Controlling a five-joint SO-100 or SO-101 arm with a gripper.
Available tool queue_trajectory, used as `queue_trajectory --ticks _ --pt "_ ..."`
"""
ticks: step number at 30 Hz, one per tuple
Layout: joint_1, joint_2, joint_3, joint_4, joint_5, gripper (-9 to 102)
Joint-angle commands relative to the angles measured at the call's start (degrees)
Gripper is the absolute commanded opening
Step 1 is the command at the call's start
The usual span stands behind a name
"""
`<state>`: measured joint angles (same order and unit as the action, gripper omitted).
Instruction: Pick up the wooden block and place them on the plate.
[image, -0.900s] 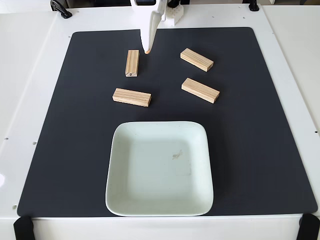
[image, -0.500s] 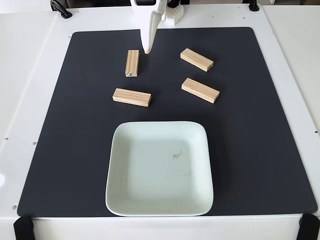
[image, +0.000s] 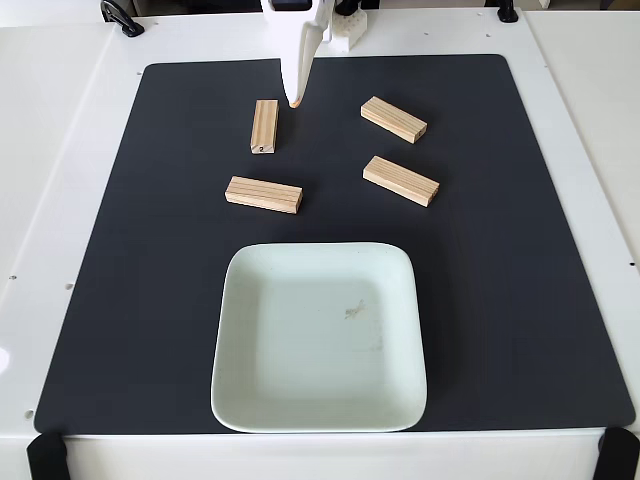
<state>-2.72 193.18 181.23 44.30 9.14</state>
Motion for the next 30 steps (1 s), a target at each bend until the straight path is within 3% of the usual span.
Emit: queue_trajectory --ticks 1,30 --pt "0.0 -0.1 0.2 -1.0 0.3 -1" --pt "-0.6 -0.1 0.2 -1.0 -0.3 -1"
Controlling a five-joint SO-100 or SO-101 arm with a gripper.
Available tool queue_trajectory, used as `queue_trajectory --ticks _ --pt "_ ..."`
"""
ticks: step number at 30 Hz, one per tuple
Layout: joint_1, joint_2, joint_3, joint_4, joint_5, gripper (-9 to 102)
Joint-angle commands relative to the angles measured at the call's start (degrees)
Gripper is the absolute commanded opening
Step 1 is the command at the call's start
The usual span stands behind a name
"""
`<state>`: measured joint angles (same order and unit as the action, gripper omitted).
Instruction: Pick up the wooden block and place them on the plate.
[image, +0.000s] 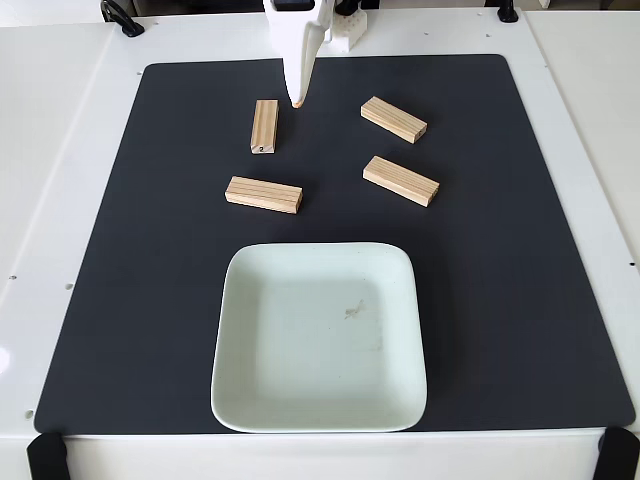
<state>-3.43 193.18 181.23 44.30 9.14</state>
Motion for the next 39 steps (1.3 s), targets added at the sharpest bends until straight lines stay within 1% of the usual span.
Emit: queue_trajectory --ticks 1,39 --pt "0.1 -0.1 0.2 -1.0 -0.3 -1" --pt "0.0 -0.1 -0.3 -0.4 0.3 0"
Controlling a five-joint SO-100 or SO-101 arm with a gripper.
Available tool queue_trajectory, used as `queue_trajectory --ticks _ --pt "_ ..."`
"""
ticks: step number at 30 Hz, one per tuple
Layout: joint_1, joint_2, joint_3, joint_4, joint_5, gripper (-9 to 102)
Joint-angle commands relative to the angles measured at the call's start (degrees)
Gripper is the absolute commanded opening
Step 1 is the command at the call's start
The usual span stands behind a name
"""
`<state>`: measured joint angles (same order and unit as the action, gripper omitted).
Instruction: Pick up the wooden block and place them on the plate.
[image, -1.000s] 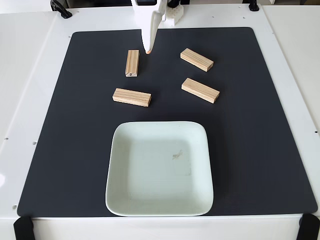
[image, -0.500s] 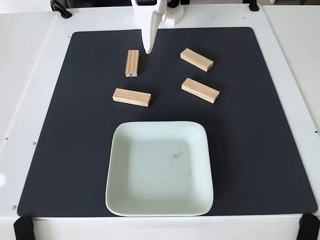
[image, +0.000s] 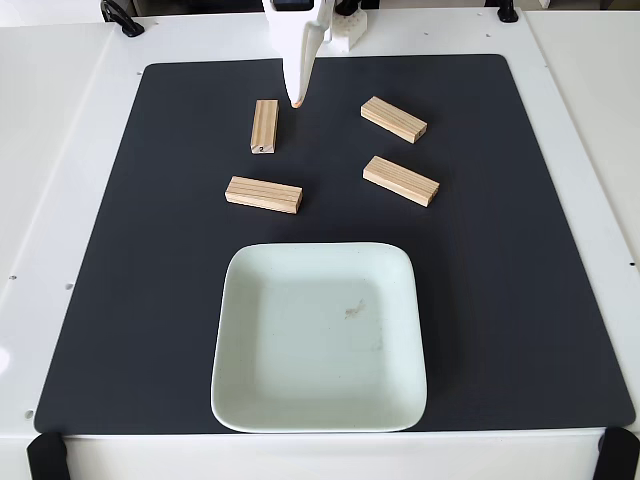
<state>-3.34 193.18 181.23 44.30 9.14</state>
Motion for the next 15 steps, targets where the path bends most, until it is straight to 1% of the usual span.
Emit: queue_trajectory --ticks 1,6,15 --pt "-0.1 -0.2 -0.3 -0.4 0.4 0" --pt "0.2 -3.9 -5.1 -0.3 0.3 0" --pt "0.1 -24.2 -26.8 -0.3 0.4 0"
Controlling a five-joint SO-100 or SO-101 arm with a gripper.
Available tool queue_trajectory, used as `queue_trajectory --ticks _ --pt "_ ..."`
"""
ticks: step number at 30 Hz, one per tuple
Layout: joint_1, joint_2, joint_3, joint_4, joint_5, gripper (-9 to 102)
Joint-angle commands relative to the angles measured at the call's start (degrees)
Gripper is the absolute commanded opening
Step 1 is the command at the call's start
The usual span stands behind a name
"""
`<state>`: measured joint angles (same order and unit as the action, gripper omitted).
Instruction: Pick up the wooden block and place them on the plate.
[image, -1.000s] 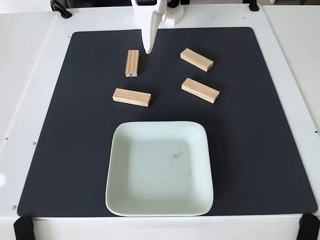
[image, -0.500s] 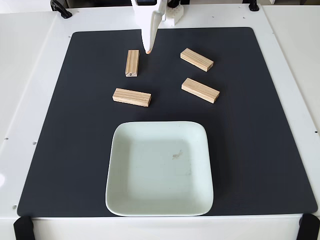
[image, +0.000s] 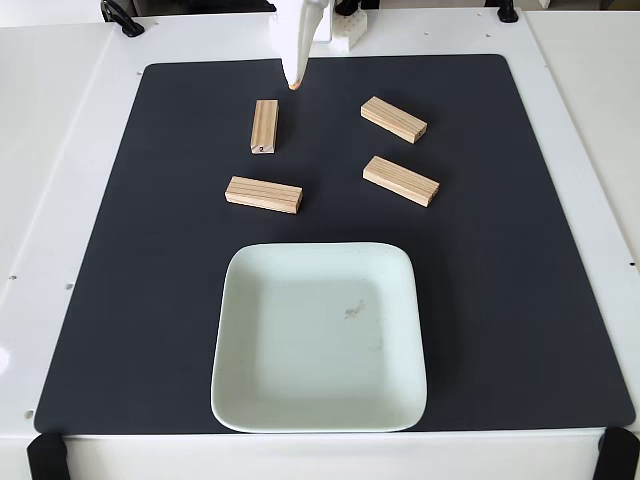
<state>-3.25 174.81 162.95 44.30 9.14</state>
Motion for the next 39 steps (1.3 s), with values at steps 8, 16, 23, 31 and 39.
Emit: queue_trajectory --ticks 8,16,23,31,39 --pt "-0.1 -27.5 -33.9 7.8 0.4 0" --pt "-0.2 -47.1 -62.9 30.1 0.4 -1" --pt "0.7 -64.1 -78.8 38.1 0.4 -1" --pt "2.1 -81.4 -82.9 38.7 0.9 -1" --pt "2.3 -91.0 -83.0 34.4 5.6 -1"
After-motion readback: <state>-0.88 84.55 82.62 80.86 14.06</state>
